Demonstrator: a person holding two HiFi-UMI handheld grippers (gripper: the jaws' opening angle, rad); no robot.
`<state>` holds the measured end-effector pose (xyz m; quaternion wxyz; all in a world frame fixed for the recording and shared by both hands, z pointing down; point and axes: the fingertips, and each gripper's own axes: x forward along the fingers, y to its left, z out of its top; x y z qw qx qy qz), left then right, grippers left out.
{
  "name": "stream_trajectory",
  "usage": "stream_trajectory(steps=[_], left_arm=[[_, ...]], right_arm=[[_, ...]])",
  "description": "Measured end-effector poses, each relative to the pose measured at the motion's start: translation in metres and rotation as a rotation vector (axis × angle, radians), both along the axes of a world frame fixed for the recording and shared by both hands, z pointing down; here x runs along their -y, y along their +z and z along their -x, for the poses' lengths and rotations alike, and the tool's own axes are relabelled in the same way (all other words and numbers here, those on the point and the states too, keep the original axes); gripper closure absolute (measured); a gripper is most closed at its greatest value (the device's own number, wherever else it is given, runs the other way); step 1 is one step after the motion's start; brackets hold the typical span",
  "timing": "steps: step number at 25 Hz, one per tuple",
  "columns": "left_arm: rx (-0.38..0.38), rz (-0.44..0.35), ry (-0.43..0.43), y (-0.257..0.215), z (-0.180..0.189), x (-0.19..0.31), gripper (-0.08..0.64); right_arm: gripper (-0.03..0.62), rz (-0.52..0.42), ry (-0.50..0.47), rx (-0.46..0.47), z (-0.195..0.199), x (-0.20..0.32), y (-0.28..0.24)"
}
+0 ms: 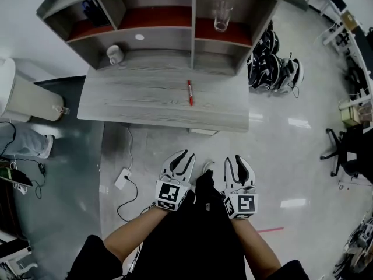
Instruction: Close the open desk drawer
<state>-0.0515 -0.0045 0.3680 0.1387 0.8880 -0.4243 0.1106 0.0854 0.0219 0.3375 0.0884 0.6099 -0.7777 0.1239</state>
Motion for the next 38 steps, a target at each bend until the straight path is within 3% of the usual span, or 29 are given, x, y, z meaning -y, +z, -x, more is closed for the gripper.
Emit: stream_trajectory(steps=[5,10,16,19,22,30,38], left_arm=[[-0.067,-0.027,-0.044,-0.052,0.006,0.002,0.457],[-0.132,-0.051,-0.096,-0.099,0.006,0.008,0.457],[-0.125,-0.130,-0.132,-0.133,0.006,0.020,0.459],[-0.114,-0.164,-0.152,-0.146,0.004,0.032,0.459],[-0.118,-0.192,-0.156,-0.158,-0.002,0.044,0.510],[-0.124,-0.241,-0.105,-0.177,-0.031,0.054,0.546],[-0.127,-0.303,-0.128,-0.190,-0.028,0.053,0.546]], right_arm=[[0.453,-0.101,-0.059,-0.040,0.009,0.007,-0.063],[0.453,-0.142,-0.092,0.010,0.012,0.022,-0.105],[0.476,-0.195,-0.105,0.045,0.008,0.041,-0.139],[0.529,-0.224,-0.113,0.030,0.006,0.049,-0.150],[0.554,-0.234,-0.131,0.017,0.005,0.056,-0.155],[0.574,-0.281,-0.130,0.005,-0.006,0.061,-0.173],[0.575,-0.300,-0.122,-0.021,-0.003,0.054,-0.176]])
